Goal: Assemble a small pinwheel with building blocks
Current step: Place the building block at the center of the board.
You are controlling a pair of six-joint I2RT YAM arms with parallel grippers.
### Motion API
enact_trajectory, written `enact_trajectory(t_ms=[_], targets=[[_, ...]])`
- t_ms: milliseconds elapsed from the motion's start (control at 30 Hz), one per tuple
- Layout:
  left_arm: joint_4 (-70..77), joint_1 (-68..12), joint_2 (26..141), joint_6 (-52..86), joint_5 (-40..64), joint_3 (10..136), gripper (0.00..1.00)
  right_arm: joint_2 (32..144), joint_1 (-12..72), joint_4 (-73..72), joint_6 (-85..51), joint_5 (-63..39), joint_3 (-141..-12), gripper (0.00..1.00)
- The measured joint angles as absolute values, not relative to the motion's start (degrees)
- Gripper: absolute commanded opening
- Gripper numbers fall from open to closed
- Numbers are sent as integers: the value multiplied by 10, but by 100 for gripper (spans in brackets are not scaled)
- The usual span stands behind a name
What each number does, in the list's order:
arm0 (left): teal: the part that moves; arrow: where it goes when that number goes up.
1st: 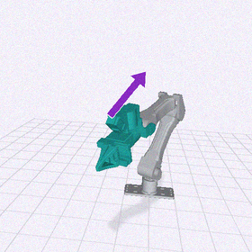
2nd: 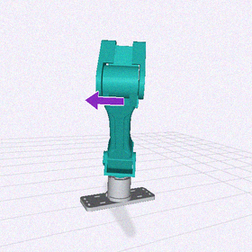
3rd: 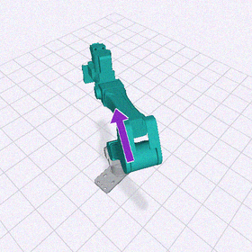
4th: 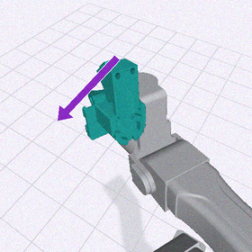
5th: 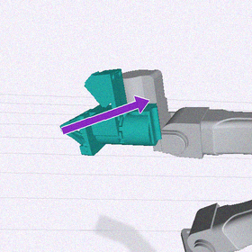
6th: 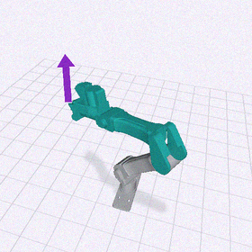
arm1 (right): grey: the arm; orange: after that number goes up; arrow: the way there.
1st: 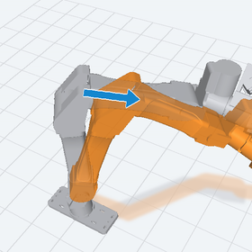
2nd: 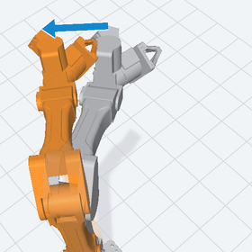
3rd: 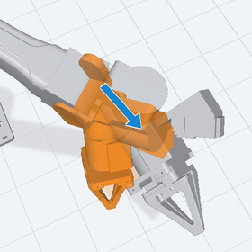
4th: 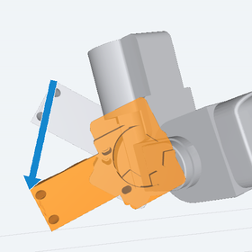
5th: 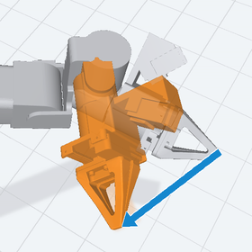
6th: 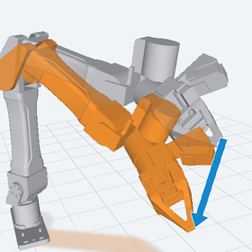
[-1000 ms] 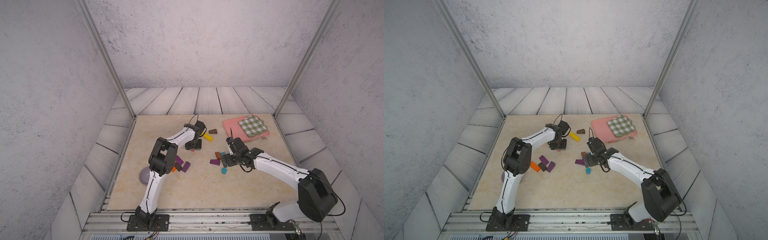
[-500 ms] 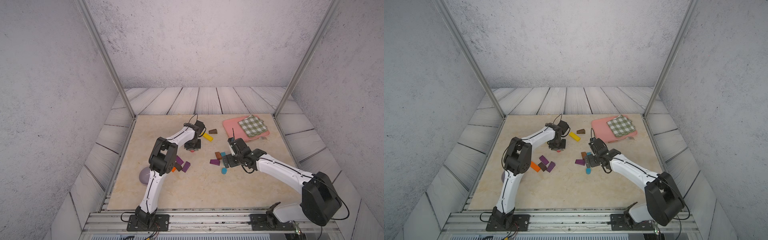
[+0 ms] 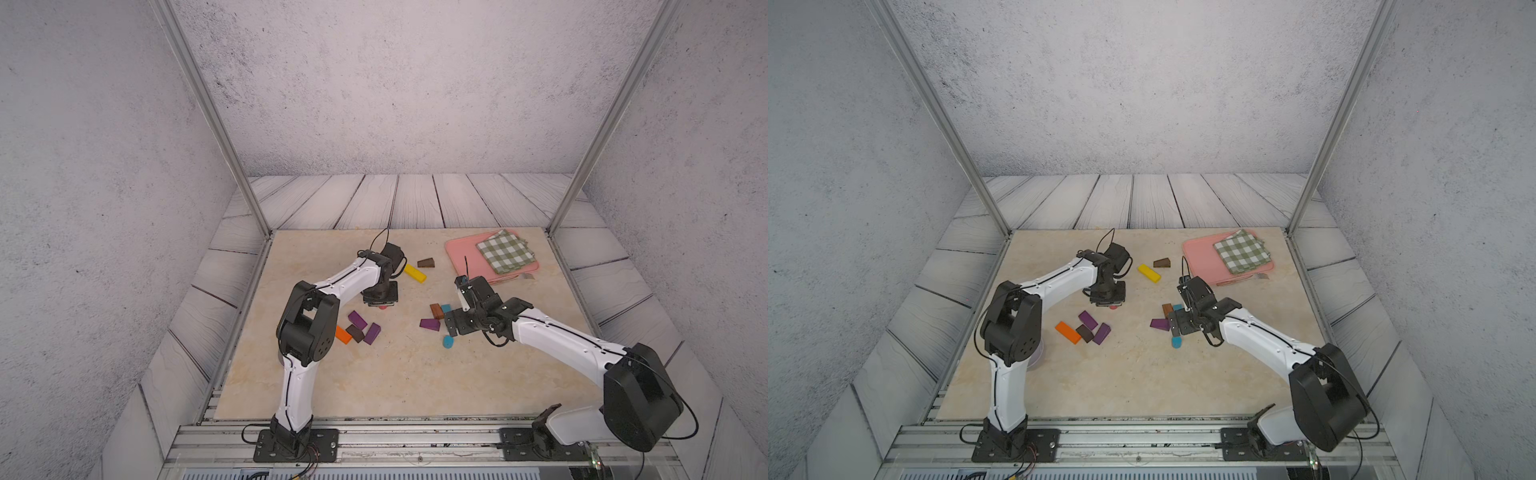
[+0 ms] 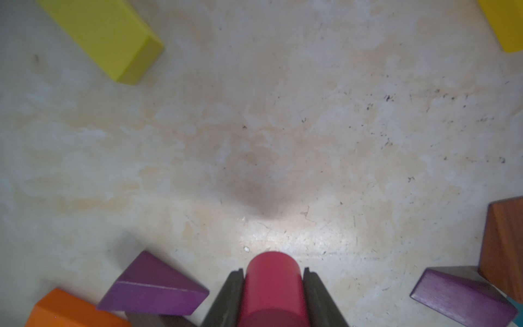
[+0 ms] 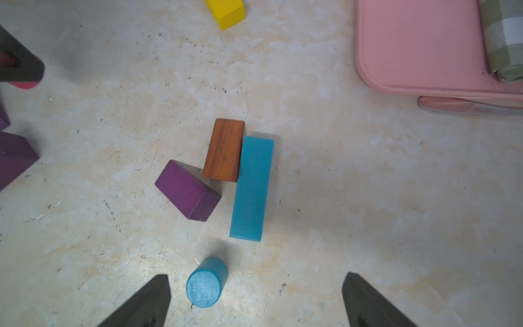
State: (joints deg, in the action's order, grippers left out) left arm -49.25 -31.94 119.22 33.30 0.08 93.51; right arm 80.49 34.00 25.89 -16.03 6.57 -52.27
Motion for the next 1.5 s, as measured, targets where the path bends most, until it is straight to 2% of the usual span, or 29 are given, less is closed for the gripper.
enact_trajectory(t_ms=[300, 533, 733, 1000, 1067, 1233, 1333, 1400, 1500], targets=[[-493, -321, 1232, 342, -10, 940, 12, 805, 340, 259, -160, 65, -517, 99], [-490, -321, 1232, 346, -15, 940, 20, 805, 340, 259, -158, 65, -517, 99], [-489, -321, 1232, 346, -14, 940, 14, 805, 340, 259, -158, 65, -517, 99], [-489, -330, 1233, 349, -15, 940, 18, 805, 340, 259, -158, 65, -512, 99], [-489, -331, 1235, 350, -18, 940, 30, 805, 340, 259, -158, 65, -507, 99], [-487, -332, 1238, 350, -17, 940, 42, 805, 340, 260, -158, 65, -502, 99], [-487, -332, 1237, 350, -17, 940, 64, 804, 340, 260, -158, 65, -502, 99], [-490, -332, 1236, 347, -18, 941, 68, 804, 340, 260, -158, 65, -502, 99], [-506, -332, 1234, 341, -18, 956, 69, 804, 340, 260, -158, 64, -502, 99]])
